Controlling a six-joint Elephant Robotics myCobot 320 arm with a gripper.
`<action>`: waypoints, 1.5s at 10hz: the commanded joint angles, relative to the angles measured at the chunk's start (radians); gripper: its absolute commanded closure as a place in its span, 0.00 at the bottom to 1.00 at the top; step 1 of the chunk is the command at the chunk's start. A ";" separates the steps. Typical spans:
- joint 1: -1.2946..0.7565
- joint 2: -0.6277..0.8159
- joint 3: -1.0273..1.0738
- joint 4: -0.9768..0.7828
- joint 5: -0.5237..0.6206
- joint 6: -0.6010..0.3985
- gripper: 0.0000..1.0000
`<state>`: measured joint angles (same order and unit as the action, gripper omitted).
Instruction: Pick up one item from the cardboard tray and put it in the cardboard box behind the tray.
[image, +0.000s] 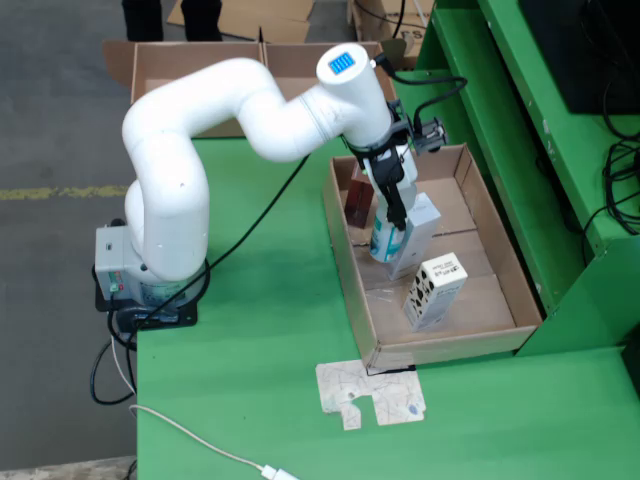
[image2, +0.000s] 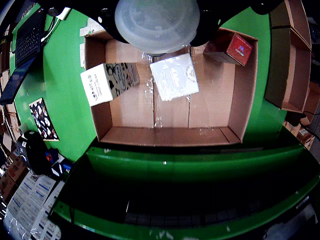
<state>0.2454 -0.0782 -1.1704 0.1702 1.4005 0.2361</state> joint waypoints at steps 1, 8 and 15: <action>-0.013 -0.012 0.148 -0.053 0.003 -0.006 1.00; -0.040 -0.105 0.450 -0.241 0.008 -0.013 1.00; -0.071 -0.452 1.170 -0.526 0.018 -0.037 1.00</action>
<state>0.1810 -0.3880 -0.5459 -0.2714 1.4296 0.2086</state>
